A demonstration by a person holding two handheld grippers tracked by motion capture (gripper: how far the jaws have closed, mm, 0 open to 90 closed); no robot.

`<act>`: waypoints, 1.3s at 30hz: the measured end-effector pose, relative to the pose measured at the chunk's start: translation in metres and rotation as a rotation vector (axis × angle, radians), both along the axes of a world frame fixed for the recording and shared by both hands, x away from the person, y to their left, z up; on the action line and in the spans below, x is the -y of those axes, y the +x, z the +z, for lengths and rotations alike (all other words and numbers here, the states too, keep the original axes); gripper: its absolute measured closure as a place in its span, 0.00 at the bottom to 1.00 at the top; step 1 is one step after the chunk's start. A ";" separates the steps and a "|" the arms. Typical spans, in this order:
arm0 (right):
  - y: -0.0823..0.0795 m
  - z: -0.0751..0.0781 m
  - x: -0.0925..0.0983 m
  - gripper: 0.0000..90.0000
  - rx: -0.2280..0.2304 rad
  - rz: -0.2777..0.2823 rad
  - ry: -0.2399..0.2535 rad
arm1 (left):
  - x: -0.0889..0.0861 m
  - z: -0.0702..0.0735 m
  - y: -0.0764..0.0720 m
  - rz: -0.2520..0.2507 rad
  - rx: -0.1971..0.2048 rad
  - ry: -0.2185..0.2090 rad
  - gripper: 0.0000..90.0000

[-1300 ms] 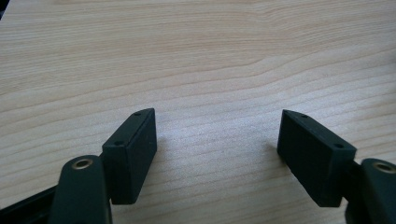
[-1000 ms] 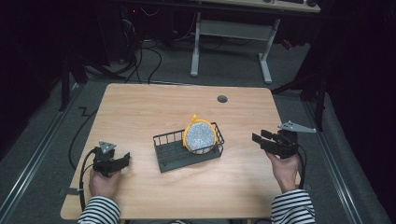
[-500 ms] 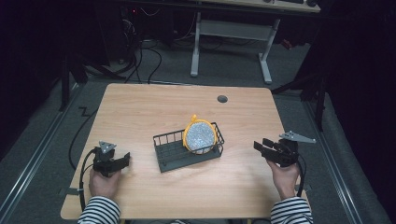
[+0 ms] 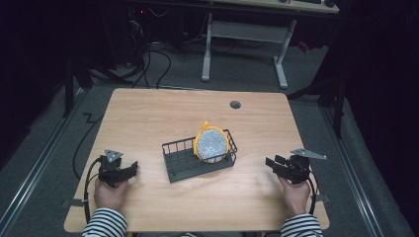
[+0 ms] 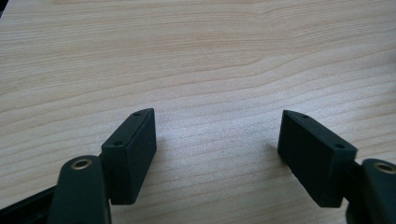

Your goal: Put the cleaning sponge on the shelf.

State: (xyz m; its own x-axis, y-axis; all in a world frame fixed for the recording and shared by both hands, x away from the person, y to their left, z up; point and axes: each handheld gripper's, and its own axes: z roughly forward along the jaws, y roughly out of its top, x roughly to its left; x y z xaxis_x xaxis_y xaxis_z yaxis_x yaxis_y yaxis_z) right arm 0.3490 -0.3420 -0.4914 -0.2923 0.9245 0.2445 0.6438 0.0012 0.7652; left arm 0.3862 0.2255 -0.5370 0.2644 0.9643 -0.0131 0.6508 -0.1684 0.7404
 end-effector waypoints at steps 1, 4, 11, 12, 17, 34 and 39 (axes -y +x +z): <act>0.000 -0.002 -0.001 0.55 -0.006 -0.002 -0.003 | 0.000 0.000 0.000 0.000 0.000 0.000 0.32; -0.001 -0.006 -0.002 0.55 -0.014 -0.002 -0.013 | 0.000 0.000 0.000 0.000 0.000 0.000 0.32; -0.003 -0.018 -0.003 0.54 -0.030 -0.007 -0.028 | 0.000 0.000 0.000 0.000 0.000 0.001 0.32; -0.003 -0.019 -0.004 0.54 -0.034 -0.007 -0.035 | 0.000 0.000 0.000 0.000 0.000 0.001 0.32; -0.005 -0.025 -0.008 0.54 -0.035 -0.009 -0.095 | 0.000 0.000 0.000 0.000 0.000 0.001 0.32; -0.007 -0.039 -0.028 0.49 -0.007 0.025 -0.232 | 0.000 0.000 0.000 0.001 0.000 0.001 0.32; -0.008 -0.039 -0.033 0.46 -0.001 0.042 -0.283 | 0.000 0.000 0.000 0.002 0.000 0.000 0.32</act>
